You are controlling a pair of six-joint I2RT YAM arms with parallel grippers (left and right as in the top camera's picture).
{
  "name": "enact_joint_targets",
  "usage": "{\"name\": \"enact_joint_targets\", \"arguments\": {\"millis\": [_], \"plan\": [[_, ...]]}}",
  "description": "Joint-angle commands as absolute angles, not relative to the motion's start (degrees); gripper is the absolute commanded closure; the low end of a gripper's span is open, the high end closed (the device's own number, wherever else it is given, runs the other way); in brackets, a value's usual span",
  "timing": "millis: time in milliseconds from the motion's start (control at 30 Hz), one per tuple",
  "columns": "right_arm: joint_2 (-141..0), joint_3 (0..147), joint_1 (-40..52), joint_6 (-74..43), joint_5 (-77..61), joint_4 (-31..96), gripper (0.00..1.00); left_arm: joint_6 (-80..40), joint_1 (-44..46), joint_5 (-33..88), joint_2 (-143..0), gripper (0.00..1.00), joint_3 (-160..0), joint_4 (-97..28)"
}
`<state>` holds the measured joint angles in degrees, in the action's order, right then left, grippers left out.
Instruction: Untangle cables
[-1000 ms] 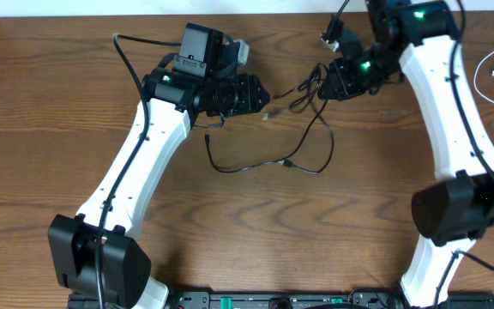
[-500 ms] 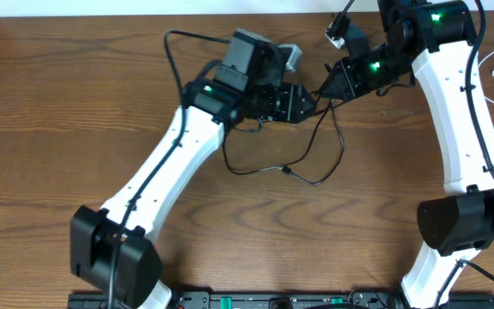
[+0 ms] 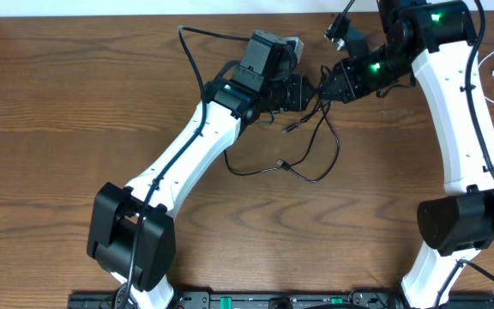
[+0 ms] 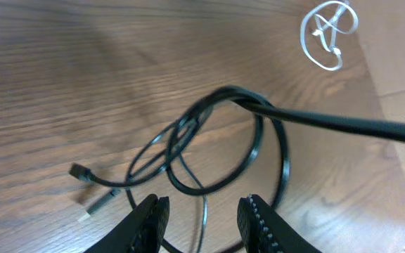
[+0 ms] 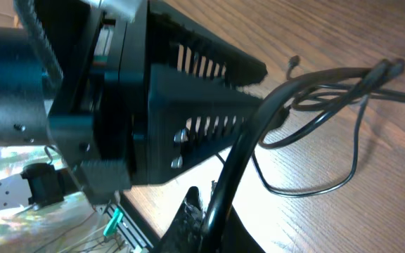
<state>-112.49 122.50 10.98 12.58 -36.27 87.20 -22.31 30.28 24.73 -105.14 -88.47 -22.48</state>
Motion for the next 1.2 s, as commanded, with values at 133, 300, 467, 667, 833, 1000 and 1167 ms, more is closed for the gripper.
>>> {"name": "enact_joint_targets", "arguments": {"millis": [133,300,467,667,833,1000,1167], "plan": [[-111.9,123.1,10.4,13.5,-37.7,87.9,0.99,-19.6,30.7,27.6,-107.6,0.62,-88.2,-19.7],[-111.9,123.1,10.4,13.8,-37.7,88.6,0.99,-19.5,31.0,31.7,-110.0,0.62,-88.2,-17.8],[-111.9,123.1,10.4,13.8,-37.7,88.7,0.99,-17.6,32.2,32.7,-110.9,0.62,-88.2,-17.2],[-111.9,123.1,10.4,13.8,-37.7,89.1,0.99,-18.1,32.5,27.6,-111.2,0.63,-88.2,-14.0],[-111.9,123.1,10.4,13.8,-37.7,89.2,0.99,-18.3,32.5,27.6,-111.3,0.64,-88.2,-11.4],[-111.9,123.1,10.4,13.8,-37.7,89.2,0.99,-18.3,32.6,27.0,-112.0,0.68,-88.2,-10.0],[-111.9,123.1,10.4,14.0,-37.7,89.6,0.99,-18.3,32.6,25.8,-113.6,0.79,-88.2,-7.3]]}}
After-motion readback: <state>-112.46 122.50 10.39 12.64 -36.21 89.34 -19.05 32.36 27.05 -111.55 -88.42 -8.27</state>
